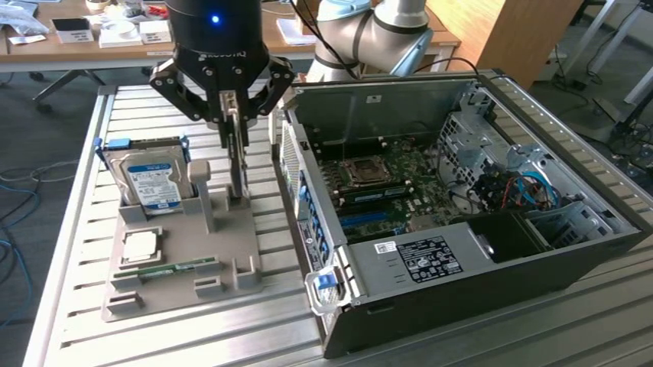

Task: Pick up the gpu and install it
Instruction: 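Pick up the gpu and move the gpu toward the slot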

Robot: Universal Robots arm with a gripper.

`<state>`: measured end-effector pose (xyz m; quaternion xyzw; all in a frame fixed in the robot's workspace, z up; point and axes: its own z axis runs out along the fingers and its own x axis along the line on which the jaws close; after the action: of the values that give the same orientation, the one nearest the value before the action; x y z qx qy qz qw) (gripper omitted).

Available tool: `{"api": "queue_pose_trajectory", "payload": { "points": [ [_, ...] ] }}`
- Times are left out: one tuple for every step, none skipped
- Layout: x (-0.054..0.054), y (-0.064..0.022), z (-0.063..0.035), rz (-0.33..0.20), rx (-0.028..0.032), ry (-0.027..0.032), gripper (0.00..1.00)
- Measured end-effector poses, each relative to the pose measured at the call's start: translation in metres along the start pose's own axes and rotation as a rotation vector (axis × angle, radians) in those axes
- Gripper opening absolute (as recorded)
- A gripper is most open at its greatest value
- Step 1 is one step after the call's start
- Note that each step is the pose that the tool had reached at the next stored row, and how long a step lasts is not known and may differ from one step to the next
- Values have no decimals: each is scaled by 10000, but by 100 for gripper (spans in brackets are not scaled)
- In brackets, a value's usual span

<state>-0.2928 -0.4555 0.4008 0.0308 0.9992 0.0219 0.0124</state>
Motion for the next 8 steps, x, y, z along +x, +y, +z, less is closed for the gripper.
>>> {"api": "queue_pose_trajectory", "payload": {
  "points": [
    [-14,1,0,0,0,0,27],
    [-27,2,0,1,1,1,27],
    [-41,3,1,0,0,0,27],
    [-55,3,1,0,0,0,27],
    [-70,4,1,-1,0,0,27],
    [-85,5,1,-1,0,0,27],
    [-101,6,2,0,-1,0,27],
    [-116,7,1,0,0,0,27]
  ]
}}
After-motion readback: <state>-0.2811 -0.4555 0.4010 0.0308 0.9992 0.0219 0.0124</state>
